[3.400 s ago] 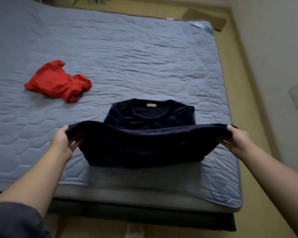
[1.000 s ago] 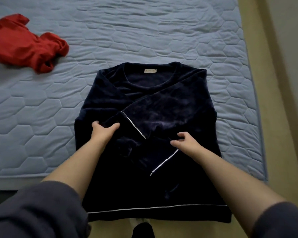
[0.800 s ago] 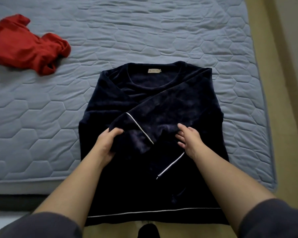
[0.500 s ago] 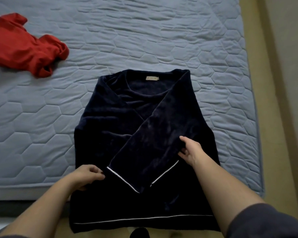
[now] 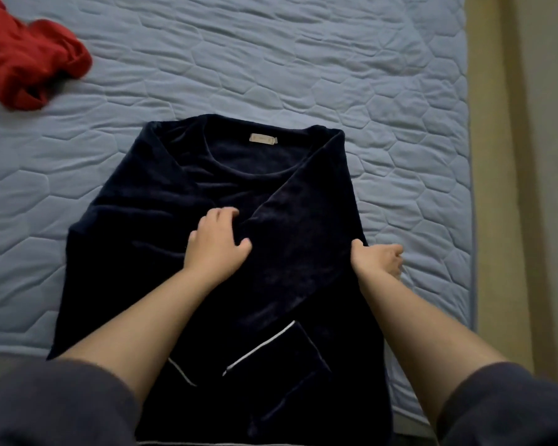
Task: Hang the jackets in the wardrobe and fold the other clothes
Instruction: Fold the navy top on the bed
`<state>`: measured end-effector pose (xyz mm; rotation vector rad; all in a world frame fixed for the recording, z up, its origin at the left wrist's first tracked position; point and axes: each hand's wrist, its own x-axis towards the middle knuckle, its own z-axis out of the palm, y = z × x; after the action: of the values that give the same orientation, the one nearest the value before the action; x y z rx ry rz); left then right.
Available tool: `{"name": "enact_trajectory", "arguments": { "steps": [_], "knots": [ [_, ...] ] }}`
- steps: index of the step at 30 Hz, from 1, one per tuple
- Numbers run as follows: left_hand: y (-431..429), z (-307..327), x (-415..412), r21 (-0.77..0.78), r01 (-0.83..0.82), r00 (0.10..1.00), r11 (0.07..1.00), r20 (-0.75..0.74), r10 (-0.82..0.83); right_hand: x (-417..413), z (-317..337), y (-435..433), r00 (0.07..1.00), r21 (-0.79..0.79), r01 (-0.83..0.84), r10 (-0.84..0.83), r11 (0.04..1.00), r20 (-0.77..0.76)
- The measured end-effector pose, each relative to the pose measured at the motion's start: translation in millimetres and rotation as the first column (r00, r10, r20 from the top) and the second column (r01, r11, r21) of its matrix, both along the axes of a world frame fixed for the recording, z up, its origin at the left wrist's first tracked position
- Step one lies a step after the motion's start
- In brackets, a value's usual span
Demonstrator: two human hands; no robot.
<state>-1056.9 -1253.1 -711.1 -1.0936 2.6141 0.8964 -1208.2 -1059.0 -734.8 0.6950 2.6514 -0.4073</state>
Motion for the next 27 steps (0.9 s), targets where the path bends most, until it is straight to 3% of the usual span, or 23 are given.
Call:
{"name": "enact_trajectory", "arguments": {
  "steps": [2,3,4,6,7,9,10,13,16,18,21,23,25,27],
  "knots": [
    [8,-13,-47,0.08,-0.027,1.0,0.996,0.014,0.026,-21,-7,10,0.973,0.006,-0.211,0.211,0.977,-0.091],
    [10,-19,-71,0.108,-0.048,0.999,0.993,0.01,0.047,-31,-10,16,0.915,-0.055,-0.382,0.37,0.922,-0.16],
    [11,-24,-95,0.126,-0.071,0.997,0.99,-0.009,0.073,-38,-14,23,0.824,-0.171,-0.558,0.519,0.812,-0.226],
    [12,-33,-140,0.155,-0.103,0.99,0.983,-0.077,0.116,-44,-17,40,0.615,-0.407,-0.77,0.743,0.492,-0.265],
    [14,-36,-159,0.185,-0.106,0.986,0.977,-0.104,0.127,-44,-19,51,0.486,-0.416,-0.833,0.842,0.365,-0.234],
    [18,-42,-193,0.314,-0.096,0.98,0.945,-0.134,0.144,-40,-28,69,0.257,-0.242,-0.945,0.956,0.219,-0.139],
    [21,-46,-208,0.395,-0.092,0.977,0.914,-0.143,0.16,-36,-32,74,0.221,-0.146,-0.968,0.967,0.202,-0.126],
    [31,-54,-246,0.524,-0.095,0.964,0.847,-0.165,0.21,-31,-43,74,0.273,0.036,-0.957,0.934,0.289,-0.229],
    [37,-56,-267,0.606,-0.055,0.957,0.793,-0.194,0.215,-39,-52,88,0.47,0.095,-0.858,0.846,0.505,-0.25],
    [36,-58,-271,0.676,-0.016,0.981,0.737,-0.131,0.142,-40,-61,102,0.541,0.103,-0.816,0.814,0.569,-0.212],
    [30,-61,-273,0.75,0.059,0.996,0.659,-0.088,0.012,-40,-67,105,0.532,0.097,-0.809,0.792,0.58,-0.3],
    [26,-66,-278,0.774,0.098,0.992,0.625,-0.123,-0.004,-42,-69,105,0.467,0.144,-0.826,0.805,0.544,-0.366],
    [27,-76,-282,0.641,0.14,0.987,0.755,-0.151,-0.055,-41,-70,108,0.427,0.209,-0.832,0.833,0.515,-0.352],
    [31,-89,-286,0.365,0.175,0.981,0.915,-0.146,-0.129,-40,-73,108,0.427,0.272,-0.818,0.852,0.506,-0.303]
  ]
}}
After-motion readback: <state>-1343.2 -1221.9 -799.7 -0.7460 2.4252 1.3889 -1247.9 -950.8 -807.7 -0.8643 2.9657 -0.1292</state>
